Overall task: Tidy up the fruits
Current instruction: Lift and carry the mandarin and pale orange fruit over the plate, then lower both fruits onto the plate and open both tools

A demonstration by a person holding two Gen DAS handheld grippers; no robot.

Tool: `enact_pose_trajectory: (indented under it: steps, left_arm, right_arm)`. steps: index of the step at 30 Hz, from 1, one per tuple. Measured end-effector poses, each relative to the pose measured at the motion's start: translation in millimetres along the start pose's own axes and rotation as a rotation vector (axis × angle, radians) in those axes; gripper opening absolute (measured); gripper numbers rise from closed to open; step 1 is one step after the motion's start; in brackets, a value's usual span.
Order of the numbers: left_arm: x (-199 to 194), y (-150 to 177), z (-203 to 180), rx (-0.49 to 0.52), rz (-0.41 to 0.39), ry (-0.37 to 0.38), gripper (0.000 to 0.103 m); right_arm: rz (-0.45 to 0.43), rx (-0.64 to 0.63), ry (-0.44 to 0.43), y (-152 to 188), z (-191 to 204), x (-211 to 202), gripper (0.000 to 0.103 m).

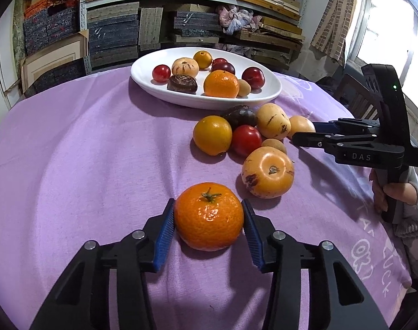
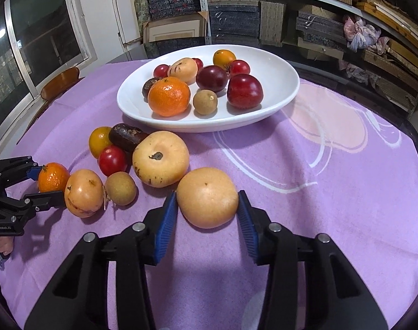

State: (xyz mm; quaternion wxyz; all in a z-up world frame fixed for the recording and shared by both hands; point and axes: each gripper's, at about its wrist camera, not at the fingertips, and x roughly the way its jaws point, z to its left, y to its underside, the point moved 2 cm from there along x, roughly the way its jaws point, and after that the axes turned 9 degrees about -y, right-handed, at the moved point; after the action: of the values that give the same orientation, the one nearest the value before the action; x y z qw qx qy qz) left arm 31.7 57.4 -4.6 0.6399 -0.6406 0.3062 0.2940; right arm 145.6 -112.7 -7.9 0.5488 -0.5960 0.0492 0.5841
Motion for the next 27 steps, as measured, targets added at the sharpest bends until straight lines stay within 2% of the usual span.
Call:
enact_pose_trajectory:
  steps: [7, 12, 15, 19, 24, 27]
  left_arm:
    - [-13, -2, 6, -0.030, -0.055, 0.004, 0.046]
    - [-33, -23, 17, -0.083, -0.100, 0.028, 0.046]
    - [-37, -62, 22, -0.059, -0.118, -0.012, 0.046]
    - [-28, -134, 25, -0.040, -0.150, -0.056, 0.046]
    - [27, -213, 30, -0.084, -0.107, -0.091, 0.046]
    - [66, -237, 31, -0.103, -0.057, -0.120, 0.046]
  right_arm:
    - [-0.061, 0.039, 0.008, 14, -7, -27, 0.044]
    - [-0.176, 0.045, -0.002, -1, -13, -67, 0.043]
    - [-0.232, 0.000, 0.042, -32, -10, -94, 0.043]
    - [-0.279, -0.040, 0.050, -79, -3, -109, 0.043]
    - [-0.234, -0.034, 0.070, -119, -13, -65, 0.043]
    - [-0.208, 0.007, 0.121, -133, -35, -28, 0.043]
